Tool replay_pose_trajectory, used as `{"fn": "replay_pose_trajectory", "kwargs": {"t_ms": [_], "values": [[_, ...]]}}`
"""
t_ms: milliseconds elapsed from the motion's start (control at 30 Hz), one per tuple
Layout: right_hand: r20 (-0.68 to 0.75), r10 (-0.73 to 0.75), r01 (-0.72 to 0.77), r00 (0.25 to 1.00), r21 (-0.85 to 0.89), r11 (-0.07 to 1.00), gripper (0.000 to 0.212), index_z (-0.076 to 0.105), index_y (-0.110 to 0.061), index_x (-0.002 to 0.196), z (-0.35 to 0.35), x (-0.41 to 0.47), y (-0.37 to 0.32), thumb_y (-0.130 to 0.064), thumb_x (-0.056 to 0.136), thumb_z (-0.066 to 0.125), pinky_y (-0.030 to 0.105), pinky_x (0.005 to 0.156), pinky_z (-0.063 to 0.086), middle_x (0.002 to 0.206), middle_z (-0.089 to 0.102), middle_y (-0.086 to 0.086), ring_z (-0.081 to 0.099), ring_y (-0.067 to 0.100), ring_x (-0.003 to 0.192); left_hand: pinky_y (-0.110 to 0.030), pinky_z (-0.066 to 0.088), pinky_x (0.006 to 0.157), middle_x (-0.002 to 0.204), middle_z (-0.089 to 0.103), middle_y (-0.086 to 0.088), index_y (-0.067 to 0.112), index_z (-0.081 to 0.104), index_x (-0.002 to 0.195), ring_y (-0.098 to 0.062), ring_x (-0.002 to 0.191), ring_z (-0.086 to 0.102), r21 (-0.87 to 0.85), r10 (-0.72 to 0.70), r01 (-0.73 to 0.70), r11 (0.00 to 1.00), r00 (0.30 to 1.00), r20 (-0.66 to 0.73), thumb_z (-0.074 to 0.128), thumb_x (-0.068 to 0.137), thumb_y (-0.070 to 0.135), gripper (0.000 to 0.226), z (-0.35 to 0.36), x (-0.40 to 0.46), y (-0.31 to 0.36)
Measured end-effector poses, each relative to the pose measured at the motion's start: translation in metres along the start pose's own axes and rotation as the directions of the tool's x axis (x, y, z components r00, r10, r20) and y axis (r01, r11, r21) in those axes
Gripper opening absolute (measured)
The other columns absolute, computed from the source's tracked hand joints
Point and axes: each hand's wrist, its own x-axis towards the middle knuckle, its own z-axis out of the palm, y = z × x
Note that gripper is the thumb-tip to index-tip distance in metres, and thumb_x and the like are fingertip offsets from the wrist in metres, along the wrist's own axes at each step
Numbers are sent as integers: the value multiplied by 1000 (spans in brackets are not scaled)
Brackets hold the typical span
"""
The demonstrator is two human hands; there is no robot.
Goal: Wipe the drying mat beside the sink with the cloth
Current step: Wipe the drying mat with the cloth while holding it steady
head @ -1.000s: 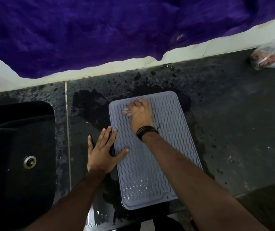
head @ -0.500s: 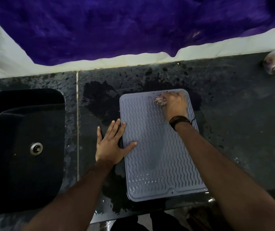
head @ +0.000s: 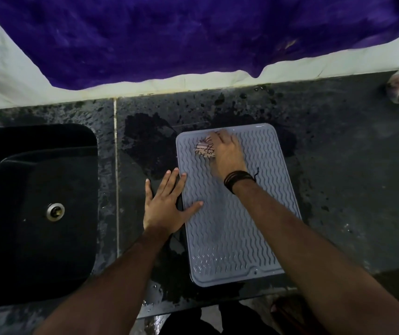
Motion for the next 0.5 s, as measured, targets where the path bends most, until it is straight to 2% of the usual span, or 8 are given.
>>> {"fn": "replay_pose_trajectory", "kwargs": {"t_ms": [67, 133, 267, 433, 500], "values": [[30, 18, -17, 999, -13, 1000, 68, 39, -10, 142, 0, 0, -1, -18, 80, 66, 40, 116, 22, 146, 40, 13, 34, 34, 133, -60, -5, 123, 169, 10, 14, 37, 16, 162, -4, 155, 1, 3, 0, 0, 1000, 1000, 1, 30, 86, 89, 94, 0, 0, 0], [26, 15, -15, 1000, -12, 1000, 61, 47, -11, 137, 1, -6, -7, -18, 80, 66, 40, 114, 28, 142, 47, 12, 36, 33, 130, -60, -5, 123, 169, 9, 14, 36, 16, 162, -4, 155, 1, 9, 0, 0, 1000, 1000, -3, 30, 86, 89, 94, 1, 0, -1], [59, -74, 77, 995, -49, 996, 52, 53, -17, 130, 10, -39, -17, -15, 79, 64, 39, 110, 32, 138, 50, 6, 39, 28, 127, -62, -1, 123, 169, 14, 11, 33, 23, 161, -5, 156, 5, 32, 18, -17, 999, 999, -36, 29, 86, 89, 93, 5, 0, -2], [-53, -111, 112, 992, 16, 994, 49, 59, -15, 126, 2, -15, -28, -5, 77, 60, 41, 103, 38, 133, 56, 6, 43, 30, 122, -61, -2, 123, 169, 19, 9, 33, 27, 160, -7, 155, 9, 29, 18, -16, 999, 999, -47, 28, 86, 89, 93, 4, 1, -2], [-40, -95, 96, 995, 26, 995, 51, 59, -15, 126, 0, 1, -30, -4, 76, 61, 41, 106, 36, 134, 56, 7, 43, 32, 122, -59, -5, 123, 169, 17, 9, 34, 25, 161, -7, 156, 9, 24, 16, -15, 1000, 999, -32, 28, 87, 89, 92, 4, 0, -2]]}}
